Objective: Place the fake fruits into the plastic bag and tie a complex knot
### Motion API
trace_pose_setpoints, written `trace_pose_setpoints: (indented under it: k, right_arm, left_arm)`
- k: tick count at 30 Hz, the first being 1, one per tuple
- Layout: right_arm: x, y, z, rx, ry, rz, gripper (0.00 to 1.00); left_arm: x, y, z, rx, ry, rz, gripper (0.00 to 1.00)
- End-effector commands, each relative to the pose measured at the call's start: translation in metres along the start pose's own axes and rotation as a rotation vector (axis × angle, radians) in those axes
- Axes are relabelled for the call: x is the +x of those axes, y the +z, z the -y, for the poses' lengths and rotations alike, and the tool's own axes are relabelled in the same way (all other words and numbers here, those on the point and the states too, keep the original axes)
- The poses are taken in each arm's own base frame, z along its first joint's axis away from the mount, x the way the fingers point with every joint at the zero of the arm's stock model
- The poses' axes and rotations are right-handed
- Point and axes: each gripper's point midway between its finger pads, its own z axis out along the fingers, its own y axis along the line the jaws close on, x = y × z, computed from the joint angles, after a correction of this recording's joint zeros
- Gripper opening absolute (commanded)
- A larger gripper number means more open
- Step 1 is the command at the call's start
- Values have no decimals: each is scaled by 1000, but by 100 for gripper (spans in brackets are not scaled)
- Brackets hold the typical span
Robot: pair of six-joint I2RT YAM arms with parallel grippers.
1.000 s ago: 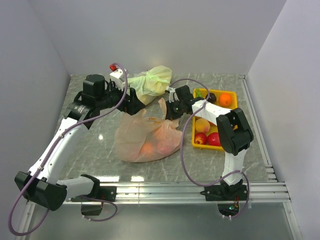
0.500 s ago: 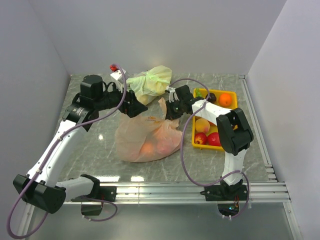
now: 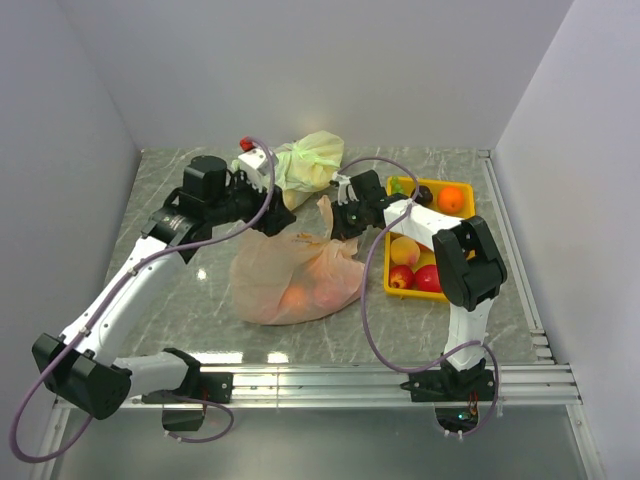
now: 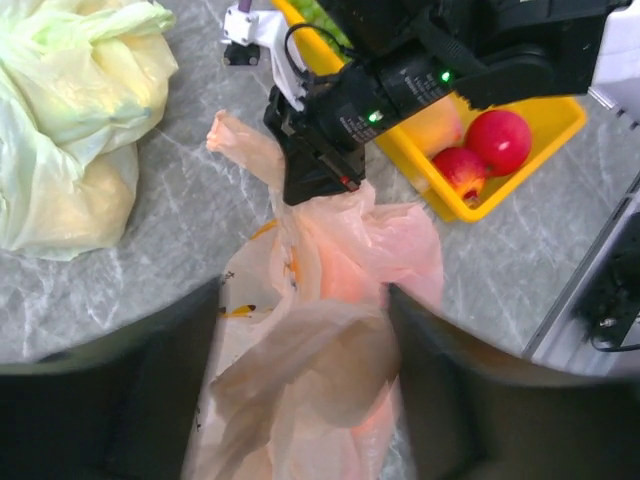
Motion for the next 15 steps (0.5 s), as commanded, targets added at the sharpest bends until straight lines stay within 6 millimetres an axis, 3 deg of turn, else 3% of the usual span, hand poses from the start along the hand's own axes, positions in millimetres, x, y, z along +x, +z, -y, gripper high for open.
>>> trace_pose_setpoints:
  k: [1,2,3,5,6,7,9,10,11,12,13,15]
  right_arm:
    - [-32,-20,-11,8,-57,78,10]
    - [-33,-21,-11,9,-59,80,11]
    - [-33,-23,-10,18,-62,77,16]
    - [-41,-33,-13,20,-80,93,33]
    - [-45,-39,-14,14,-94,102,54]
    - [-55,-55,-20,-15,-104,143,58]
    - [-69,-78,-29,-65,-115,209,80]
    - [-85,-104,-38,-99,-135,293,80]
    - [-92,-118,-46,-126,-134,337,81]
    - [-107,-133,-53,-141,-163,419,89]
    - [-110,-155,-67,-177,-194,476,91]
    - [-122,-177,-85,-221,-227,560,94]
  left_arm:
    - [-1,1,-12,-78,51,0,64]
    - [0,1,-12,-78,52,-3,57]
    - [3,0,-12,-79,51,-16,39]
    - [2,-2,-2,-30,51,-17,24]
    - [3,-3,1,-13,50,-17,19]
    - [2,-6,6,3,44,-3,4]
    - [2,-10,16,42,13,9,0]
    - [5,-12,18,53,3,21,0]
    - [7,-12,21,66,-8,22,0]
    - [9,-12,25,84,-33,21,0]
    - [14,-12,26,89,-44,16,0]
    - [16,-10,25,86,-62,21,0]
